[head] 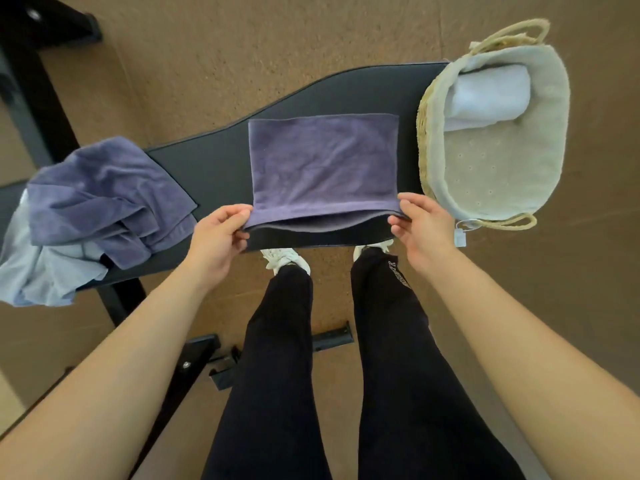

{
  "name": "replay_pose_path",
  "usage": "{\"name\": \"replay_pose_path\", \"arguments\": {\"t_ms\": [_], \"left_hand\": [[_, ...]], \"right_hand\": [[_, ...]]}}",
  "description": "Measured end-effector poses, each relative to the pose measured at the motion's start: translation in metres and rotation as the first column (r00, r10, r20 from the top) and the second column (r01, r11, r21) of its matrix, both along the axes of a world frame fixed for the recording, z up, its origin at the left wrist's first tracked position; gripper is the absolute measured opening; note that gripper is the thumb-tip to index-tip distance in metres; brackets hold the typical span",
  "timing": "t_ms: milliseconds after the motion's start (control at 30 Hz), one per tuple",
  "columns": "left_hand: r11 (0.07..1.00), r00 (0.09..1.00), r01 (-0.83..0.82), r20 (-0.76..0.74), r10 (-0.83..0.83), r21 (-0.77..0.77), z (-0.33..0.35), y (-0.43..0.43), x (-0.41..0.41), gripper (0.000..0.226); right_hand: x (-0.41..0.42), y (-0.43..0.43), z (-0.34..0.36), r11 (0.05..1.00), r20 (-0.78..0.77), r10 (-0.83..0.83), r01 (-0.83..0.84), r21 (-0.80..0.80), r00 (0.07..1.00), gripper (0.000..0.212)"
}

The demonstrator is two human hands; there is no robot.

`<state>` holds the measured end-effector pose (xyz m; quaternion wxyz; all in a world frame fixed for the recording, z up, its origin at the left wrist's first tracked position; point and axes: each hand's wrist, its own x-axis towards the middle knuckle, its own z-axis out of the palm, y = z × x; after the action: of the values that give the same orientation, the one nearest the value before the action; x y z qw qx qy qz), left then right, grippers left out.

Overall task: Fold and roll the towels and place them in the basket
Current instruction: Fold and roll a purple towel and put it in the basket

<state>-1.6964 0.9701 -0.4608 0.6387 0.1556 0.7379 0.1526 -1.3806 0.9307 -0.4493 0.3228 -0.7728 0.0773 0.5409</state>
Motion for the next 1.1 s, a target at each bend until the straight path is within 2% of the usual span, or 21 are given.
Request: {"name": "replay_pose_path", "arguments": {"t_ms": [167,267,333,400,467,500,567,633,667,700,767,833,900,1000,1067,1100], "left_hand": [[0.955,0.953,-0.285,0.086,0.292,-0.079,-0.014,0.066,0.021,0.007],[0.912,0.903,-0.402,0.126,0.410,-0.088,-0.028,0.094,0.033,0.011],[0.879,0.870,-0.475,0.128,0.477,-0.046,-0.035,0.103,0.039,0.020],[0.877,0.877,-0.480,0.001,0.480,0.031,-0.044,0.099,0.044,0.021],[0.935,0.908,-0.339,-0.226,0.354,0.102,-0.056,0.084,0.044,0.023],[0.968,0.909,-0.223,-0.336,0.248,0.112,-0.063,0.074,0.043,0.027],[0.996,0.890,-0.003,-0.454,0.044,0.092,-0.072,0.057,0.041,0.037],[0.988,0.876,0.136,-0.474,-0.084,0.077,-0.078,0.051,0.044,0.048],[0.984,0.877,0.164,-0.467,-0.113,0.069,-0.081,0.052,0.046,0.054],[0.984,0.883,0.169,-0.452,-0.125,0.059,-0.081,0.054,0.049,0.058],[0.987,0.904,0.156,-0.406,-0.132,0.027,-0.084,0.058,0.052,0.060],[0.985,0.902,0.174,-0.402,-0.157,0.005,-0.087,0.056,0.049,0.049],[0.976,0.904,0.216,-0.379,-0.200,0.001,-0.084,0.049,0.044,0.035],[0.967,0.926,0.256,-0.282,-0.251,-0.019,-0.068,0.035,0.035,0.031],[0.958,0.934,0.288,-0.221,-0.282,-0.003,-0.052,0.027,0.032,0.037],[0.955,0.940,0.296,-0.185,-0.288,0.020,-0.045,0.023,0.033,0.039]], "right_hand": [[0.002,0.060,-0.013,0.975,-0.116,-0.200,0.209,0.073,0.973,0.015],[0.001,0.091,-0.025,0.961,-0.136,-0.245,0.259,0.099,0.960,0.027],[-0.001,0.103,-0.031,0.959,-0.161,-0.209,0.234,0.161,0.965,0.042],[-0.002,0.105,-0.038,0.974,-0.089,-0.119,0.134,0.185,0.989,0.058],[-0.005,0.098,-0.049,0.988,0.111,0.046,-0.062,0.140,0.993,0.055],[-0.007,0.093,-0.053,0.973,0.240,0.177,-0.206,0.101,0.955,0.049],[-0.010,0.079,-0.063,0.853,0.413,0.467,-0.521,0.021,0.782,0.043],[-0.011,0.066,-0.071,0.595,0.489,0.723,-0.800,-0.082,0.488,0.048],[-0.011,0.060,-0.076,0.460,0.500,0.798,-0.876,-0.146,0.336,0.053],[-0.011,0.055,-0.079,0.363,0.493,0.840,-0.910,-0.200,0.227,0.058],[-0.011,0.048,-0.086,0.271,0.473,0.874,-0.923,-0.275,0.115,0.062],[-0.012,0.042,-0.089,0.235,0.460,0.886,-0.918,-0.320,0.067,0.062],[-0.013,0.036,-0.089,0.238,0.445,0.892,-0.915,-0.326,0.073,0.060],[-0.014,0.028,-0.084,0.234,0.447,0.892,-0.916,-0.327,0.069,0.055],[-0.016,0.023,-0.083,0.262,0.452,0.886,-0.915,-0.307,0.102,0.052],[-0.018,0.022,-0.081,0.309,0.454,0.876,-0.914,-0.264,0.164,0.050]]}}
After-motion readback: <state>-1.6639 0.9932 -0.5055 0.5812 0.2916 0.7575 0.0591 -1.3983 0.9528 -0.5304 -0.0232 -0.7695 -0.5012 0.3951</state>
